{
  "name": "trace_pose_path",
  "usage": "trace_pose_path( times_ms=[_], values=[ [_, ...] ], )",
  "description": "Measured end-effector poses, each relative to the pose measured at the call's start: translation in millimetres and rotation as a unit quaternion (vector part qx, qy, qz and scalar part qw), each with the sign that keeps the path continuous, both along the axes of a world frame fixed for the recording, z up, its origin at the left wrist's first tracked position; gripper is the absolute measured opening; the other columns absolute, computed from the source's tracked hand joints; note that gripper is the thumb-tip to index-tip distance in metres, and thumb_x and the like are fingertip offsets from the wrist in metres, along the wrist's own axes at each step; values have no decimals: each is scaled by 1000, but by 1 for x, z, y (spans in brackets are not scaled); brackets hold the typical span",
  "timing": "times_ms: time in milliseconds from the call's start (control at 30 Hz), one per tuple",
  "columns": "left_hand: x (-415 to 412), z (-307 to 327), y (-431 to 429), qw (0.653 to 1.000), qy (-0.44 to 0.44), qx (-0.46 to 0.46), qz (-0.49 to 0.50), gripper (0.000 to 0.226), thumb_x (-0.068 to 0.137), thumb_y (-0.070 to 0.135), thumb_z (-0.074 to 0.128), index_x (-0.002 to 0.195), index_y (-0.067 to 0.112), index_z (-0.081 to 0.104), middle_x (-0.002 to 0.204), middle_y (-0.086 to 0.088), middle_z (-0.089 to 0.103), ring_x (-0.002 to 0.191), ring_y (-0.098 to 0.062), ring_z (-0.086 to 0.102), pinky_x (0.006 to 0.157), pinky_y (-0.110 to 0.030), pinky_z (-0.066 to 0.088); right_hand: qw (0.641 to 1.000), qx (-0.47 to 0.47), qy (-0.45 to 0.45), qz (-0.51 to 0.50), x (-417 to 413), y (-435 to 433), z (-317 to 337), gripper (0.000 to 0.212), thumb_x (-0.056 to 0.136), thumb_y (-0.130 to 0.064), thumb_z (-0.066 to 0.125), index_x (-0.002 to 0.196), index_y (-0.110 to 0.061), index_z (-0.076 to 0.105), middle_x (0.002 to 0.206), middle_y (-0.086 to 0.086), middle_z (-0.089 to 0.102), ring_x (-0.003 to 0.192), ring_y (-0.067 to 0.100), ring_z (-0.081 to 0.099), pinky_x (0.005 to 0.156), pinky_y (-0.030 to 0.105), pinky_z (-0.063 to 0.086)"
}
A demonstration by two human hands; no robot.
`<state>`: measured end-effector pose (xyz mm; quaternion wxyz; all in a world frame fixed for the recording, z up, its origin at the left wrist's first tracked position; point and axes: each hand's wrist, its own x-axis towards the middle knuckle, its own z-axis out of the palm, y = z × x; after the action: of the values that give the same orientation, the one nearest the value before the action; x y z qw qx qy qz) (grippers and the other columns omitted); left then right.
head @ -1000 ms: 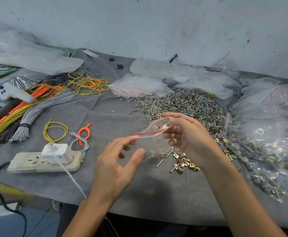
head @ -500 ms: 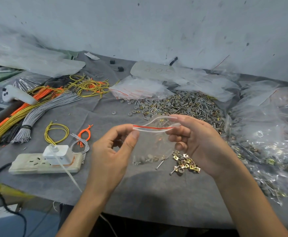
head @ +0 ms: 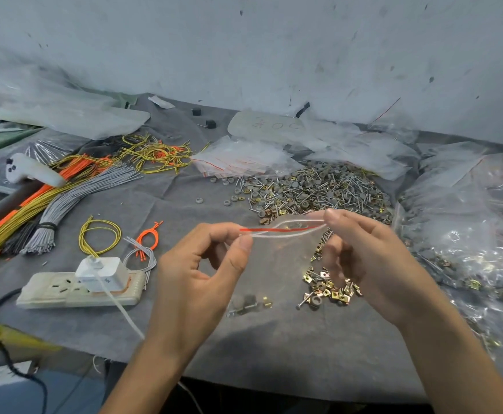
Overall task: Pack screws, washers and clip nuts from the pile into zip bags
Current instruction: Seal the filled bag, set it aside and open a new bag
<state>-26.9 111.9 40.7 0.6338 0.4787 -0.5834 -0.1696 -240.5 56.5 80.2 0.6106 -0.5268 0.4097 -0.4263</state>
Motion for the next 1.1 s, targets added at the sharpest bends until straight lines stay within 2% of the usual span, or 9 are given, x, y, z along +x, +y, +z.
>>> trace_pose_path(
  times_ms=[67, 133, 233, 300, 400, 467, 633, 967, 1100],
  values=[
    [-1, 0, 0, 1000, -8, 0, 2, 7, 92, 38, 64, 90, 32, 68, 80, 3, 64, 71, -16, 56, 69, -28, 48, 990, -103, 92, -41, -2, 4, 4, 34, 83, -51, 70, 103, -24, 75, 57, -1, 47, 48, 8, 41, 44, 20, 35],
    [-3, -2, 1, 1000, -22, 6, -2, 7, 92, 38, 63, 90, 32, 67, 80, 5, 63, 70, -13, 55, 69, -22, 46, 956, -225, 179, -63, -1, 10, 9, 28, 88, -54, 71, 107, -34, 73, 68, -9, 47, 57, 4, 45, 53, 20, 38],
    [-7, -6, 3, 999, -50, 12, -8, 6, 91, 37, 62, 89, 33, 65, 78, 7, 62, 69, -12, 54, 68, -18, 43, 874, -361, 326, -5, 12, 20, 12, 35, 86, -55, 66, 118, -42, 68, 105, -18, 55, 108, 5, 55, 92, 18, 41],
    [-8, -8, 5, 998, -57, 13, -11, 5, 91, 37, 62, 89, 33, 65, 78, 7, 61, 69, -12, 54, 68, -19, 44, 839, -402, 366, 27, 21, 25, 11, 30, 88, -46, 70, 116, -37, 69, 113, -16, 56, 117, 10, 50, 100, 22, 37],
    [-8, -10, 8, 999, -38, 19, -18, 5, 91, 37, 62, 90, 34, 67, 78, 5, 63, 69, -11, 54, 68, -21, 45, 838, -416, 353, 19, 27, 27, 10, 11, 90, -32, 73, 100, -28, 72, 101, -15, 62, 104, 11, 55, 94, 34, 42],
    [-8, -9, 10, 999, -28, 23, -28, 6, 91, 37, 63, 91, 34, 68, 78, 4, 64, 69, -13, 54, 68, -22, 46, 836, -426, 347, 9, 27, 28, 9, 5, 90, -29, 73, 93, -25, 71, 93, -15, 63, 95, 9, 56, 88, 32, 44],
    [-11, -7, 13, 998, -22, 30, -42, 9, 91, 39, 64, 90, 32, 70, 77, 1, 65, 68, -17, 56, 67, -27, 48, 817, -453, 355, -26, 34, 31, 10, 11, 85, -32, 65, 82, -22, 69, 85, -14, 63, 84, 10, 56, 81, 28, 43],
    [-11, -4, 19, 994, -25, 54, -95, 16, 92, 42, 61, 101, 32, 69, 87, -1, 68, 74, -23, 61, 71, -36, 50, 800, -482, 353, -50, 33, 37, 6, 12, 81, -30, 63, 77, -19, 68, 81, -9, 63, 78, 16, 57, 76, 36, 48],
    [-11, 1, 22, 994, -72, 33, -72, 13, 94, 41, 60, 98, 35, 71, 86, 5, 68, 74, -20, 60, 70, -29, 48, 795, -488, 354, -67, 31, 39, 9, 10, 78, -28, 64, 75, -19, 68, 79, -10, 63, 77, 15, 57, 75, 31, 47]
  ],
)
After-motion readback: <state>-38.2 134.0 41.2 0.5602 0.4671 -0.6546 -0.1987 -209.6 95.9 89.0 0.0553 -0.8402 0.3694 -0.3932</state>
